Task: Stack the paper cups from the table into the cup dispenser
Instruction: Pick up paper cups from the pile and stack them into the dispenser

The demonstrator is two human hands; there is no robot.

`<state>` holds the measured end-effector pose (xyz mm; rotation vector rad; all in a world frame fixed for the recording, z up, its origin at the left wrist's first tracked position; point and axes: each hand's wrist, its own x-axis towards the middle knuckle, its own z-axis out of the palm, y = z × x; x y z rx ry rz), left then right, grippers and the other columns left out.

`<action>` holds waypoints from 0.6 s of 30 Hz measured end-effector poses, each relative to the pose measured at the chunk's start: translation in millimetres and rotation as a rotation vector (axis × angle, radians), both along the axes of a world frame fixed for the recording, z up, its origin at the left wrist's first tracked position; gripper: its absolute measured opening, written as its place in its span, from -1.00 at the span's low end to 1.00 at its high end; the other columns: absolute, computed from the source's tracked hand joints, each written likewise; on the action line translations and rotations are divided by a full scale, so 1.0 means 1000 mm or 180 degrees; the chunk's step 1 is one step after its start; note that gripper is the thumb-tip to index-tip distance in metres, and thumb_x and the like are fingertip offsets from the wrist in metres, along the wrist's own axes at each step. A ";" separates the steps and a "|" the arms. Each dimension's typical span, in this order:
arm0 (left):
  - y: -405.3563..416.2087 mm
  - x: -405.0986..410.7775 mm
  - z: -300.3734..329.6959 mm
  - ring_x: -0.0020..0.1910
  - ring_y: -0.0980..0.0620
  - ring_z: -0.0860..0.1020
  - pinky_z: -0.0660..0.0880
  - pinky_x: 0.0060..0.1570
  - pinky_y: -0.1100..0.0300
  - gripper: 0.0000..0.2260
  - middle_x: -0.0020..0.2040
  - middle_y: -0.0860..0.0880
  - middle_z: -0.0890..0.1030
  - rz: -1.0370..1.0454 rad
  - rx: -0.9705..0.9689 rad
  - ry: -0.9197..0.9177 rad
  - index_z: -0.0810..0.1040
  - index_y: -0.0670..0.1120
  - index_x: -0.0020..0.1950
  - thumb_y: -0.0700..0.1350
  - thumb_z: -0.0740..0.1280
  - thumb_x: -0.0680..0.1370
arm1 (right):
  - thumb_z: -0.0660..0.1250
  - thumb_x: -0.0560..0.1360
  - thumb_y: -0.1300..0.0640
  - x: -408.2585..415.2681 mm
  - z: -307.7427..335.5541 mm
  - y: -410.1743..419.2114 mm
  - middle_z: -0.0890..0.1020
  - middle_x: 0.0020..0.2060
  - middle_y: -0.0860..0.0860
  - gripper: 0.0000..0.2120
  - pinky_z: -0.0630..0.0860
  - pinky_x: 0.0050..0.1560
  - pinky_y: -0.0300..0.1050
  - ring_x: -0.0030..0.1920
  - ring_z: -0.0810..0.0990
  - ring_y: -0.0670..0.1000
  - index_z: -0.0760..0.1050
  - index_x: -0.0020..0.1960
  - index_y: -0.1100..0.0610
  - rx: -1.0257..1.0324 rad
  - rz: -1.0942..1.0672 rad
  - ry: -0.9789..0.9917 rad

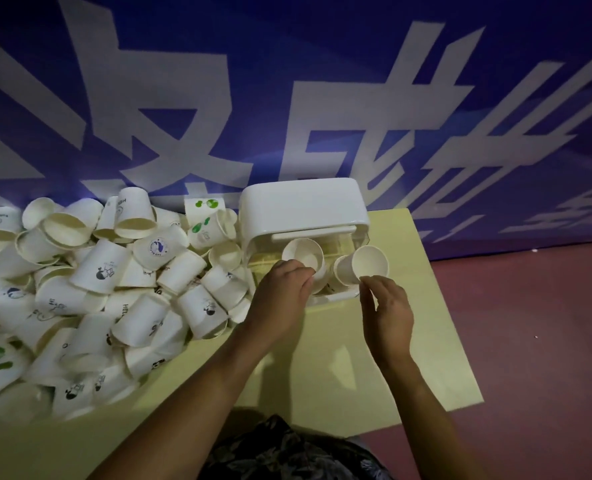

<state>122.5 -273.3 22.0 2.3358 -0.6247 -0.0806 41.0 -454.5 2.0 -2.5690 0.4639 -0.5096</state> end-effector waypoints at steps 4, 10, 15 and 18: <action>-0.029 0.002 -0.014 0.01 -0.06 0.51 0.44 -0.09 0.13 -0.79 0.01 -0.06 0.62 0.0082 0.0245 0.0136 0.65 -0.12 0.11 -0.19 0.26 0.58 | 0.37 0.54 0.22 0.012 -0.007 -0.026 0.64 -0.13 0.00 -0.94 0.54 -0.32 -0.03 -0.11 0.54 0.06 0.60 -0.10 0.13 -0.0114 0.0334 0.0313; -0.055 0.005 -0.046 -0.07 -0.06 0.50 0.44 -0.07 0.15 -0.82 -0.08 -0.06 0.61 0.0213 0.1139 0.0354 0.64 -0.08 -0.03 -0.25 0.25 0.54 | 0.38 0.48 0.24 0.034 -0.035 -0.057 0.65 -0.18 -0.03 -0.90 0.49 -0.40 -0.07 -0.17 0.53 0.11 0.63 -0.08 0.08 -0.0332 0.0922 0.0866; -0.071 0.006 -0.064 -0.01 -0.04 0.52 0.49 0.01 0.14 -0.82 -0.03 -0.05 0.63 0.0341 0.1428 0.0642 0.65 -0.04 0.02 -0.20 0.27 0.55 | 0.40 0.47 0.17 0.050 -0.056 -0.072 0.64 -0.27 -0.05 -0.90 0.30 -0.36 -0.14 -0.28 0.49 0.12 0.63 -0.18 0.02 -0.0758 0.1282 0.1089; -0.076 0.005 -0.069 0.03 -0.05 0.49 0.48 0.02 0.12 -0.80 0.01 -0.04 0.62 0.0477 0.1325 0.0678 0.65 -0.05 0.07 -0.19 0.26 0.55 | 0.37 0.50 0.14 0.055 -0.060 -0.073 0.63 -0.29 -0.03 -0.87 0.24 -0.35 -0.14 -0.31 0.47 0.12 0.61 -0.21 0.03 -0.0769 0.1398 0.1161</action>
